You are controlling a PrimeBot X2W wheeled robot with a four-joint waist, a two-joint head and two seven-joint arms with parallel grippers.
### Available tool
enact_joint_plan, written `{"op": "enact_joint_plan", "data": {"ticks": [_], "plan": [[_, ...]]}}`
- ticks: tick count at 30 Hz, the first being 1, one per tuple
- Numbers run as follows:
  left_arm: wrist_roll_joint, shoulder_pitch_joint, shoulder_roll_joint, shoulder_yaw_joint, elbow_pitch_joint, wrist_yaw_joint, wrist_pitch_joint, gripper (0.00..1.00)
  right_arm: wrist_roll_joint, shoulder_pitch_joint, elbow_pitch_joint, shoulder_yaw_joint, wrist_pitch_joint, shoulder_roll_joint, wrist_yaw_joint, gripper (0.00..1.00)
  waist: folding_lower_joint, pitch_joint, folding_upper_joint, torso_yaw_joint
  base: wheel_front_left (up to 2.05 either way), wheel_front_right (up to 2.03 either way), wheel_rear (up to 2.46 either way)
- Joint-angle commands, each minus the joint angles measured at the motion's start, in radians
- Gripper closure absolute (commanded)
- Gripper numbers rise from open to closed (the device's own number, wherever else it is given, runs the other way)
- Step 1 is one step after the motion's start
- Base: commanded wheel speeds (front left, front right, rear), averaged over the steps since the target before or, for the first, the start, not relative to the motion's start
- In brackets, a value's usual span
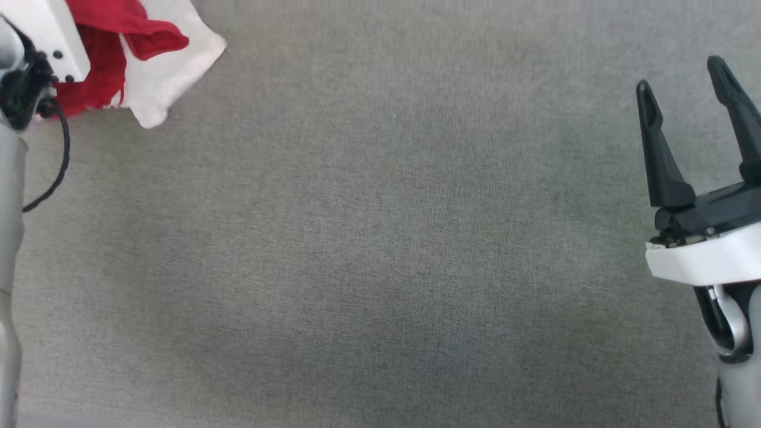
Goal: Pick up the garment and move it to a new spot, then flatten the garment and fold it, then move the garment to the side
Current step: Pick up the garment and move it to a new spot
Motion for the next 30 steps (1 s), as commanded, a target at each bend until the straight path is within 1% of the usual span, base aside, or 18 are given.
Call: {"op": "enact_joint_plan", "data": {"ticks": [1, 5, 9, 14, 17, 18, 20, 24, 26, 27, 30], "plan": [[-0.015, -0.006, 0.017, -0.015, -0.039, -0.001, 0.009, 1.0, 0.003, 0.019, 0.011, -0.008, -0.01, 0.008, 0.0, 0.0, 0.0, -0.037, 0.0, 0.005, 0.0, 0.0, 0.0], [-0.046, 0.017, 0.046, -0.057, -0.156, -0.001, 0.063, 1.0, 0.005, 0.035, 0.027, -0.021, -0.03, 0.033, 0.0, 0.0, 0.0, -0.081, 0.0, -0.003, 0.0, 0.0, 0.0], [-0.042, 0.042, 0.089, -0.093, -0.29, 0.0, 0.125, 1.0, -0.003, 0.052, 0.042, -0.039, -0.048, 0.058, 0.0, 0.0, 0.0, -0.121, 0.0, -0.019, 0.0, 0.0, 0.0], [-0.064, 0.099, 0.115, -0.114, -0.479, 0.003, 0.217, 1.0, -0.001, 0.071, 0.063, -0.06, -0.072, 0.088, 0.0, 0.0, 0.0, -0.165, 0.0, -0.061, 0.0, 0.0, 0.0], [-0.075, 0.141, 0.133, -0.124, -0.596, 0.013, 0.277, 1.0, -0.004, 0.081, 0.075, -0.073, -0.084, 0.106, 0.0, 0.0, 0.0, -0.186, 0.0, -0.099, 0.0, 0.0, 0.0], [-0.075, 0.141, 0.133, -0.124, -0.596, 0.013, 0.277, 1.0, -0.004, 0.081, 0.075, -0.073, -0.084, 0.106, 0.0, 0.0, 0.0, -0.186, 0.0, -0.099, 0.0, 0.0, 0.0], [-0.097, 0.172, 0.132, -0.129, -0.678, 0.021, 0.32, 1.0, -0.004, 0.092, 0.079, -0.083, -0.093, 0.12, 0.0, 0.0, 0.0, -0.195, 0.0, -0.128, 0.0, 0.0, 0.0], [-0.102, 0.216, 0.146, -0.152, -0.83, 0.034, 0.396, 1.0, -0.006, 0.106, 0.091, -0.109, -0.106, 0.133, 0.0, 0.0, 0.0, -0.204, 0.0, -0.195, 0.0, 0.0, 0.0], [-0.125, 0.241, 0.137, -0.163, -0.895, 0.041, 0.432, 1.0, -0.003, 0.116, 0.099, -0.12, -0.114, 0.146, 0.0, 0.0, 0.0, -0.204, 0.0, -0.233, 0.0, 0.0, 0.0], [-0.122, 0.248, 0.141, -0.175, -0.927, 0.042, 0.45, 1.0, -0.005, 0.119, 0.102, -0.125, -0.117, 0.15, 0.0, 0.0, 0.0, -0.202, 0.0, -0.253, 0.0, 0.0, 0.0], [-0.135, 0.271, 0.124, -0.206, -1.004, 0.047, 0.493, 1.0, -0.004, 0.132, 0.106, -0.143, -0.126, 0.162, 0.0, 0.0, 0.0, -0.193, 0.0, -0.307, 0.0, 0.0, 0.0]]}}
